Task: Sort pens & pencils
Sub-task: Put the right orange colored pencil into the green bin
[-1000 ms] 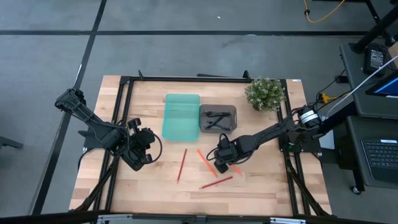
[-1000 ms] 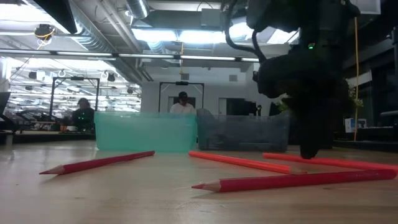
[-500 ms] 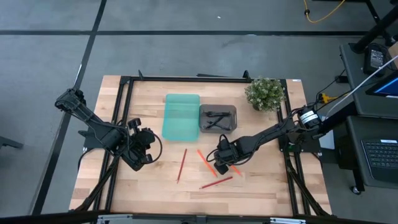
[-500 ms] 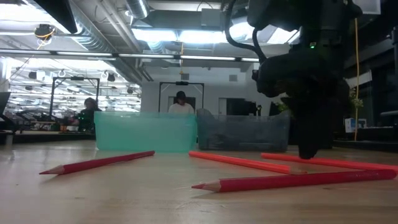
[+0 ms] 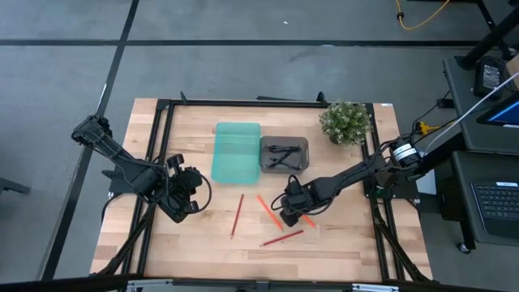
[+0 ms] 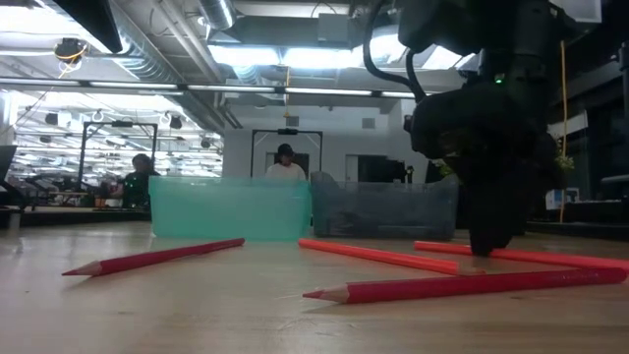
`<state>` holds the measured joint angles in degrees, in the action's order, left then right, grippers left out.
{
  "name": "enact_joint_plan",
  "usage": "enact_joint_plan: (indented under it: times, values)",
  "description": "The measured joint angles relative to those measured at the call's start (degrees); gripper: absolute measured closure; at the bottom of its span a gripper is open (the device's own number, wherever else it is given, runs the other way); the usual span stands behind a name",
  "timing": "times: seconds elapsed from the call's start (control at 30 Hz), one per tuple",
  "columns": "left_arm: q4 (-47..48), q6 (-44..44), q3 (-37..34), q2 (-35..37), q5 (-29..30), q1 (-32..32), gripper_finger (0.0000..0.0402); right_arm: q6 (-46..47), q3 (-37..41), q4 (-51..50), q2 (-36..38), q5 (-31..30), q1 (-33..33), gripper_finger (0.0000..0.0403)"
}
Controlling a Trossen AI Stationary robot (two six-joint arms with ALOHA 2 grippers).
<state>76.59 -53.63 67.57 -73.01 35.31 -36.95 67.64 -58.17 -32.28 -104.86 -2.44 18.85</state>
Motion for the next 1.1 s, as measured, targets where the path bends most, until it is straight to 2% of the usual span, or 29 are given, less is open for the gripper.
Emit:
enact_joint_plan:
  times: [0.27,0.43,0.57,0.97,1.1]
  values:
    - [0.0,0.1,0.0,0.0,0.6,0.0,0.0360,1.0,1.9,2.3,0.3,-0.4,0.2,0.0390]
    - [0.0,0.3,0.0,0.0,1.0,0.0,0.0360,1.2,1.9,2.3,0.3,-0.9,0.2,0.0383]
    - [0.0,0.3,0.0,0.0,1.1,0.0,0.0360,1.2,1.9,2.2,0.3,-0.9,0.2,0.0394]
    - [0.0,0.9,0.0,0.0,1.8,0.0,0.0360,1.1,1.9,1.5,0.3,-0.9,0.2,0.0395]
    - [0.0,1.0,0.0,0.0,2.7,0.0,0.0360,0.8,0.5,-1.9,0.2,-0.7,0.2,0.0397]
